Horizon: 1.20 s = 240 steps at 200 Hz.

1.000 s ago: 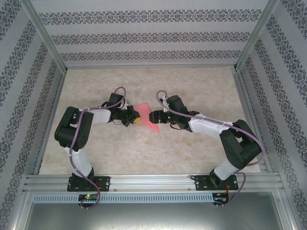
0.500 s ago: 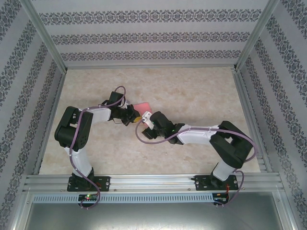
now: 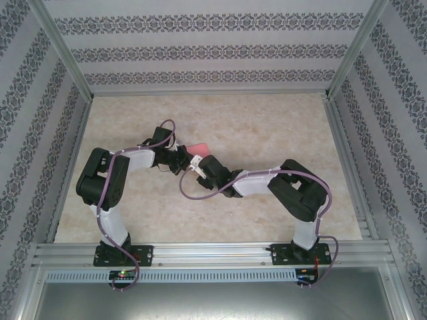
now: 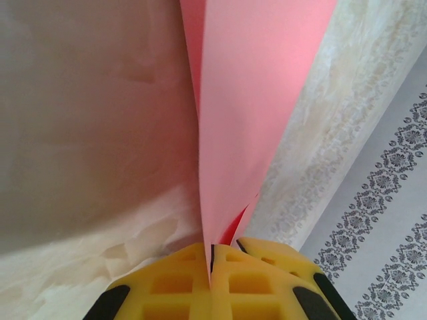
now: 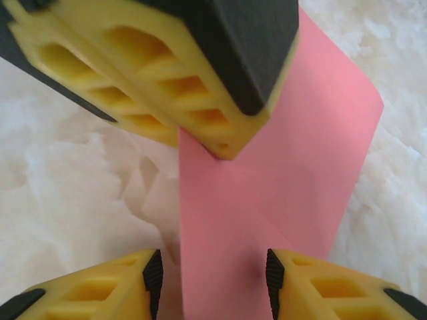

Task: Fold a paper plane with a square sheet of paper (pick it up from the middle)
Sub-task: Fold the wing for the fifth time at the center of the table.

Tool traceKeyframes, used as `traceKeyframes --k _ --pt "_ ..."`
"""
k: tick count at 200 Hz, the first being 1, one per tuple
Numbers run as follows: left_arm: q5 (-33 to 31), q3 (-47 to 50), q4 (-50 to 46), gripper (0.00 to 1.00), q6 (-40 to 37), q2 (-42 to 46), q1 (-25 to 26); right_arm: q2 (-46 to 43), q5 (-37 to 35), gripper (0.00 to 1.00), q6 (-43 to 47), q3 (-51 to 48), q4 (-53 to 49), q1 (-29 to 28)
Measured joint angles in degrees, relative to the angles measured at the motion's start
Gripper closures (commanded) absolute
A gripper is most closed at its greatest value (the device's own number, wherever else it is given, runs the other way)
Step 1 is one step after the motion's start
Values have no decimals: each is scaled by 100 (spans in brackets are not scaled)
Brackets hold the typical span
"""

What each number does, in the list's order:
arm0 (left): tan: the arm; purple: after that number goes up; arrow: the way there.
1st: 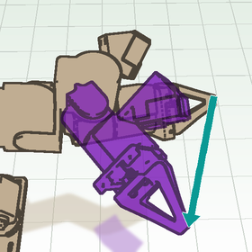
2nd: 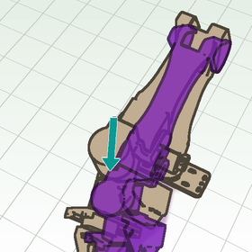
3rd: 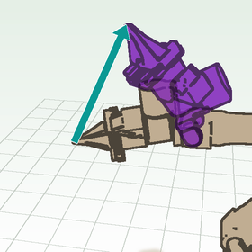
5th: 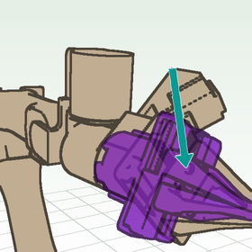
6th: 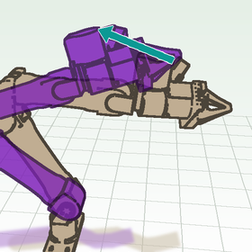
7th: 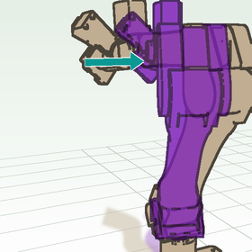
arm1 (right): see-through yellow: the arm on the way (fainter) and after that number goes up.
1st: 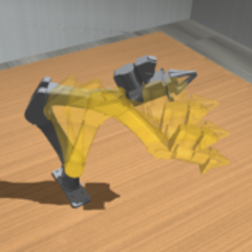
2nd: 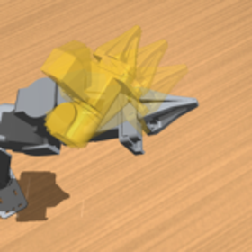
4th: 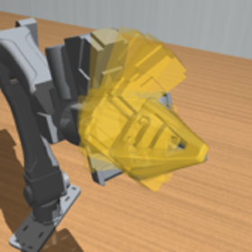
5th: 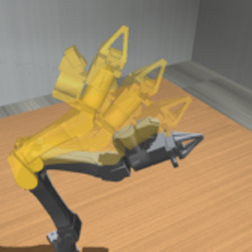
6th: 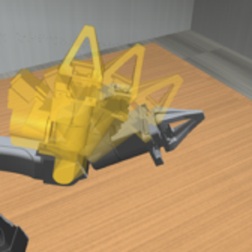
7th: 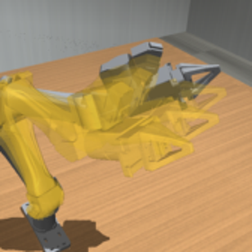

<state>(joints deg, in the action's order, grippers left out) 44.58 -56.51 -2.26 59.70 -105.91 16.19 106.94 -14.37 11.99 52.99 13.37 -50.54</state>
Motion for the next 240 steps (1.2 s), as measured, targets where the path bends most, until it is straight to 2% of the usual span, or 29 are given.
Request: traceKeyframes --k 24,41,60,89,120,150,183,240 --pt "-2 -55 -50 93 0 0 0 28 -131 69 57 -2 33 0" --pt "-2 -114 -107 88 2 4 -2 28 -170 77 55 -2 70 0" --pt "-11 -168 -197 78 2 26 -7 26 -166 87 20 -26 101 0" --pt "-136 -214 -466 60 -96 210 -170 -61 57 95 -133 -131 103 20" --pt "-374 -216 -713 47 -214 638 -529 -398 870 99 -739 -299 68 262" --pt "-522 -146 -673 45 -264 1023 -640 -603 1930 100 -1663 -404 164 717" --pt "-540 380 -273 47 -229 1213 -640 -573 2946 100 -2653 -407 369 1086" --pt "-415 1143 577 59 -74 1255 -492 -33 4142 100 -4070 -404 894 1298"
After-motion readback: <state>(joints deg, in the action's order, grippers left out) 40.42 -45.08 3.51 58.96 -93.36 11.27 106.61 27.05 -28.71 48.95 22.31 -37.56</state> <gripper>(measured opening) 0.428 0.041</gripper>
